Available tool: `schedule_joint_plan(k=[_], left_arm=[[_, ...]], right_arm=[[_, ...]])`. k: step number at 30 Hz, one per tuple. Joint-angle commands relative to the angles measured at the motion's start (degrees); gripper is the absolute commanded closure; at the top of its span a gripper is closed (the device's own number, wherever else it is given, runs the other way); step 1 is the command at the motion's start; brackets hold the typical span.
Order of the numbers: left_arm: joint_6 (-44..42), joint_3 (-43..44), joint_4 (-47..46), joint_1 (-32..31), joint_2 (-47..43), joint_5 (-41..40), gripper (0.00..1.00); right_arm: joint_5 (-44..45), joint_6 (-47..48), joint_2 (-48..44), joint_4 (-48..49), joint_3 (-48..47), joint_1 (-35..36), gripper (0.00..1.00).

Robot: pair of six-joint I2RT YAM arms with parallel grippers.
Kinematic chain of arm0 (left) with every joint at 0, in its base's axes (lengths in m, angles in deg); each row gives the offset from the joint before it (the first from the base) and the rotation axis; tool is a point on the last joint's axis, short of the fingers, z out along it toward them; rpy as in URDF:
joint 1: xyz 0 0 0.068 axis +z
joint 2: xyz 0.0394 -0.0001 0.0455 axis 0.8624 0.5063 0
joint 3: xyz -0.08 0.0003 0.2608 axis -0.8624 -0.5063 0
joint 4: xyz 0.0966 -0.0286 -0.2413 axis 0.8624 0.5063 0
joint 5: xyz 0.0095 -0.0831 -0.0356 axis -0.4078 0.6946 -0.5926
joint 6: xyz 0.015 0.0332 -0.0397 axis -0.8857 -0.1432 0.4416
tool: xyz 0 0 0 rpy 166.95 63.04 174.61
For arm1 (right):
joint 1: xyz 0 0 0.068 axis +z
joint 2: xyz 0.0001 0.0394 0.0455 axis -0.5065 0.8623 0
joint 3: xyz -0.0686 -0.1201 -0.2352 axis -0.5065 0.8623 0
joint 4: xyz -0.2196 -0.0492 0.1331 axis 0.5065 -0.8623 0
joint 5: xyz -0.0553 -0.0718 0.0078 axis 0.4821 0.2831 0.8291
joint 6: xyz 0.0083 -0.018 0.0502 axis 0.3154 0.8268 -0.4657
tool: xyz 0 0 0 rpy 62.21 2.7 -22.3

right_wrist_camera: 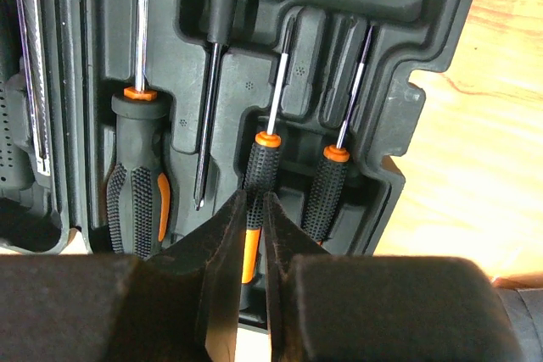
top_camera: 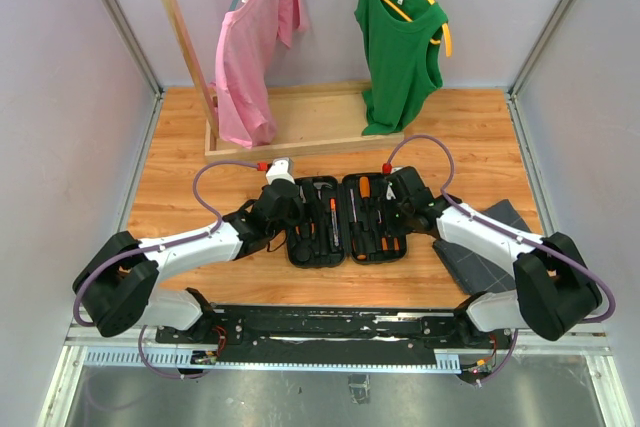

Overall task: Sort the tools into containers
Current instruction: Place the screwdriver in the storage box.

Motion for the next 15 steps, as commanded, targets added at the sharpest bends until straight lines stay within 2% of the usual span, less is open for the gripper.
schedule_joint_plan(k=[1, 15], left_arm=[[0.46, -0.81, -0.85, 0.17, -0.71, 0.13, 0.18], [0.27, 0.71, -1.30, 0.17, 1.95, 1.43, 0.19]], right_arm=[[-0.44, 1.08, -0.19, -1.53, -0.18, -1.25, 0.87], [-4.27, 2.09, -0.40, -6.30, 1.79, -0.78, 0.88]])
